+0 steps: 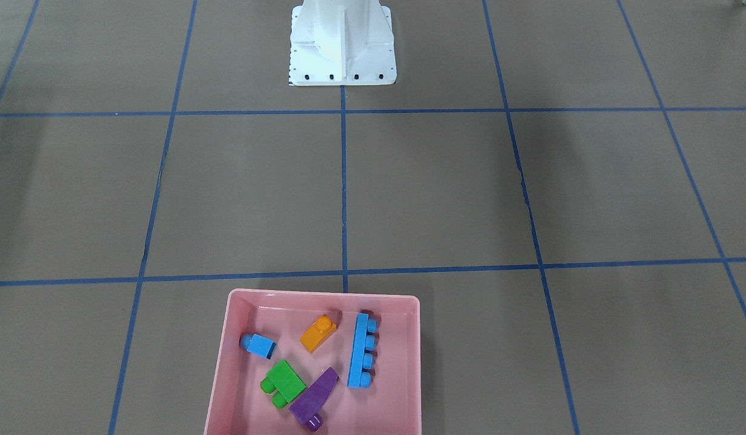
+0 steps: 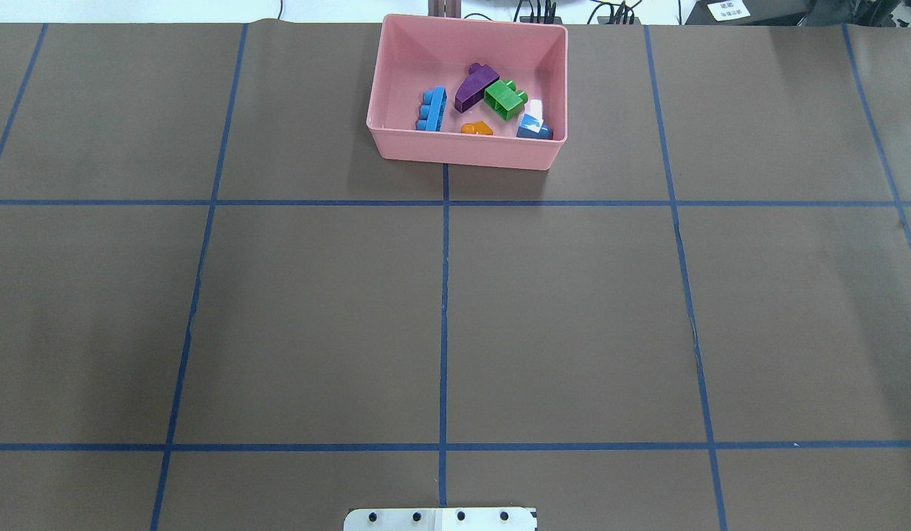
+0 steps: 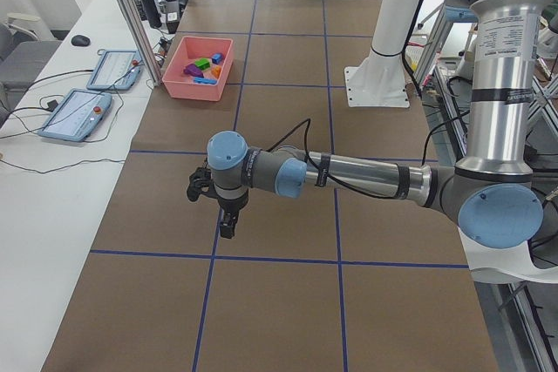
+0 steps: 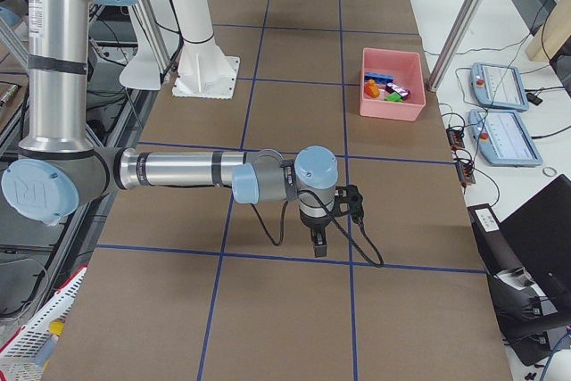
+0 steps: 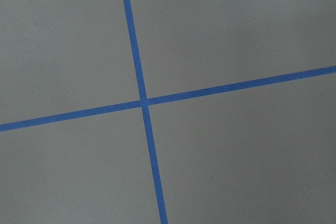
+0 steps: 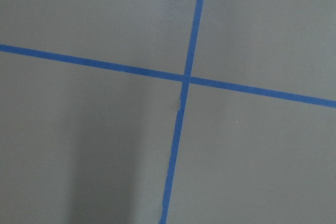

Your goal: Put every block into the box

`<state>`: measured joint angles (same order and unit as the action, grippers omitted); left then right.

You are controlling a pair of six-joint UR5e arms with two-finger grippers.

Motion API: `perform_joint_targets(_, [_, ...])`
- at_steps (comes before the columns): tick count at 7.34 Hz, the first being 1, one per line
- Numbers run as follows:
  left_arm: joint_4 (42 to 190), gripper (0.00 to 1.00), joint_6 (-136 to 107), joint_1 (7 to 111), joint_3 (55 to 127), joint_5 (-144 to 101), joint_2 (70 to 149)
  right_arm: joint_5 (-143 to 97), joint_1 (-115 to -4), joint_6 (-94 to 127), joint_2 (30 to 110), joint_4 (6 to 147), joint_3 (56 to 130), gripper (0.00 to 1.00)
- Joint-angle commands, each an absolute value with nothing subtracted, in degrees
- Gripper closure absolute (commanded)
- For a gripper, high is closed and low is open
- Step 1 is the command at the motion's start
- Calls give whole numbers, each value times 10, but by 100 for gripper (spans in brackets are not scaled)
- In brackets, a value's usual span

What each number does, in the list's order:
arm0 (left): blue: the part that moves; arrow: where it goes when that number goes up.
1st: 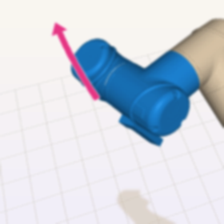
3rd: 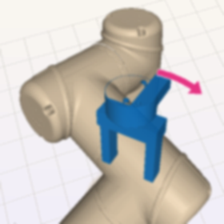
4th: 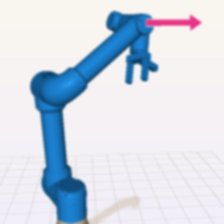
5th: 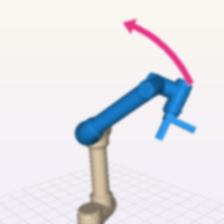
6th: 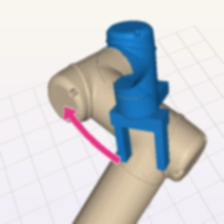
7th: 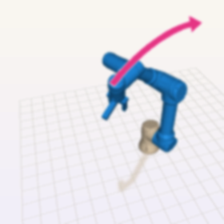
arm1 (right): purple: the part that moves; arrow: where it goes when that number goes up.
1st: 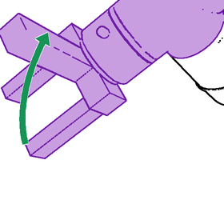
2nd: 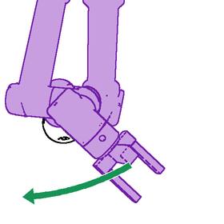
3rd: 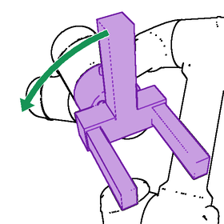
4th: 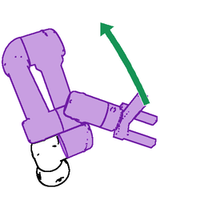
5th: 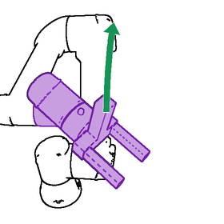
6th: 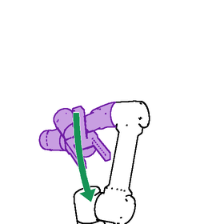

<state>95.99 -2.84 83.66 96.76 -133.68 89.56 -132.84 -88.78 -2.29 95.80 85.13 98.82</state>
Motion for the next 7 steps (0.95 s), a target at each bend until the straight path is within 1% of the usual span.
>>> perform_joint_targets(1, [962,0,-29,836,969,-1337,896,-1329,-889,-23,959,852,991,0])
perform_joint_targets(7, [962,0,-30,836,984,-1338,897,-1324,-888,-23,957,843,988,0])
